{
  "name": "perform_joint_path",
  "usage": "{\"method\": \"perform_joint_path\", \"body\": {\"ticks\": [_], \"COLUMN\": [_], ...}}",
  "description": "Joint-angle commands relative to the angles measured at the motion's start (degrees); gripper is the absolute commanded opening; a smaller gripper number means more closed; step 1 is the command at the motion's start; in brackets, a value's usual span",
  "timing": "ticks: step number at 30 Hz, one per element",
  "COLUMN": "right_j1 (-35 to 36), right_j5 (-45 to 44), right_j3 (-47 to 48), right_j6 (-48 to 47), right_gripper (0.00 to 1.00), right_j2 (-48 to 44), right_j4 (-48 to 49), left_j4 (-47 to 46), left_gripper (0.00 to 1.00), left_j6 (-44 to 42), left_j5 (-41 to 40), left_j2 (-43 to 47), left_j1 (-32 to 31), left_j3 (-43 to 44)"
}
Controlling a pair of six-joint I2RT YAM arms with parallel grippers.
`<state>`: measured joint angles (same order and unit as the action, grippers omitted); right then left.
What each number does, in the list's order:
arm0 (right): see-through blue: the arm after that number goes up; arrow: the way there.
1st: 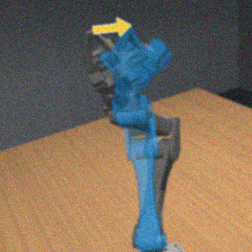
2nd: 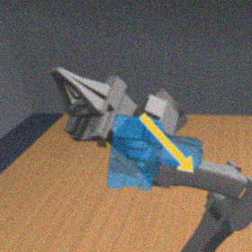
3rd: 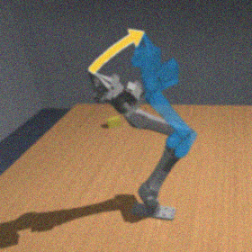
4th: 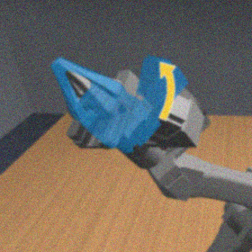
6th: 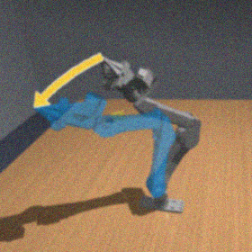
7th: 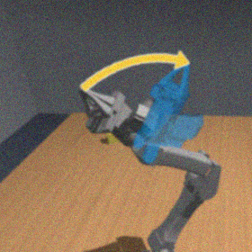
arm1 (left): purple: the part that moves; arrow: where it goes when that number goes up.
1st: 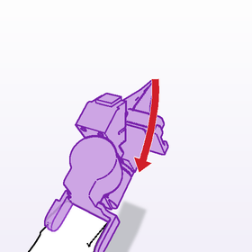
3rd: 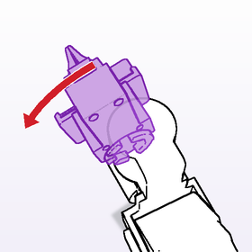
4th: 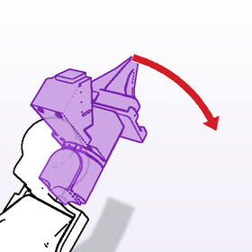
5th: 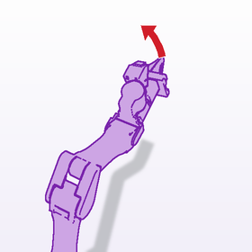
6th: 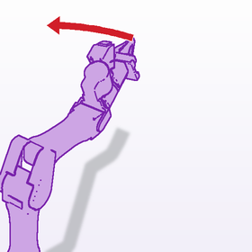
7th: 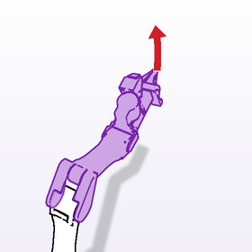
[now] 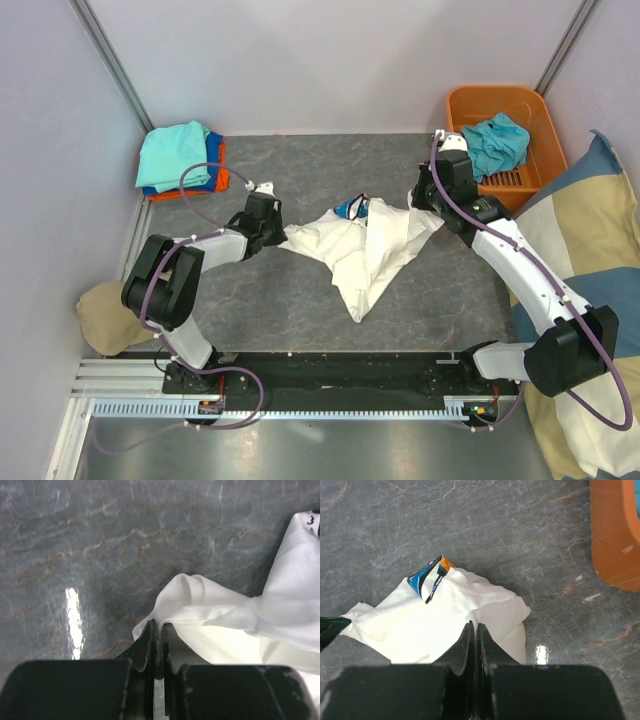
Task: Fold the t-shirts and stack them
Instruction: Flatten the tshirt out
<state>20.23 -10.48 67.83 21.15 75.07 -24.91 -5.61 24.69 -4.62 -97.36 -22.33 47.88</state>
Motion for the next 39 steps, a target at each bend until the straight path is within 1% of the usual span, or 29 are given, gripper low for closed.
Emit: {"method": "perform_joint_path", "body": {"ticks": [1,3,5,6,8,9,11,15,21,24,34,39], "right_j1": [-0.5,-1.0,-1.5,-1.6,-1.9,-1.9,-2.1,-2.2,-3.6,-4.0,-5.6,-7.6], "right_j5": [-2.2,-4.2,-6.4,-7.2,-9.0,-9.5,-10.7,-12.9,-18.9,-22.3,-28.1,-29.3], "right_j3": [0.4,2.3,5.0,5.9,7.9,8.4,9.0,9.2,10.8,11.4,9.0,8.4], "right_j6": [-0.8,-1.0,-1.5,-1.6,-1.5,-1.5,-0.9,-0.8,-0.7,-0.3,0.4,1.5], "right_gripper": [0.00,0.00,0.00,0.00,0.00,0.00,0.00,0.00,0.00,0.00,0.00,0.00], "right_j2": [-1.5,-2.2,-2.8,-3.1,-3.6,-3.7,-4.1,-4.5,-4.7,-3.8,-2.8,-0.6], "right_j4": [1.2,0.6,0.0,-0.1,-0.3,-0.5,-0.5,-0.4,-0.6,-2.2,-5.2,-7.3], "left_j4": [2.4,3.4,4.6,5.2,7.9,10.3,12.4,15.6,17.6,18.9,20.8,23.1], "left_gripper": [0.02,0.02,0.02,0.02,0.02,0.02,0.02,0.02,0.02,0.02,0.02,0.02], "left_j6": [0.5,0.8,0.3,-0.2,-2.2,-2.8,-4.4,-5.9,-8.5,-9.1,-9.4,-9.1], "left_j5": [-1.2,-3.2,-6.3,-7.4,-10.0,-10.8,-12.9,-14.9,-17.5,-18.9,-23.4,-24.6], "left_j2": [2.1,6.6,10.4,13.8,16.5,18.5,19.9,23.7,26.1,27.0,31.0,31.6], "left_j1": [0.0,0.0,0.0,0.0,0.3,0.4,1.0,2.5,5.3,6.9,10.1,11.4], "left_j3": [4.1,4.9,7.0,9.0,11.3,13.9,16.8,17.9,18.9,19.1,16.3,15.5]}}
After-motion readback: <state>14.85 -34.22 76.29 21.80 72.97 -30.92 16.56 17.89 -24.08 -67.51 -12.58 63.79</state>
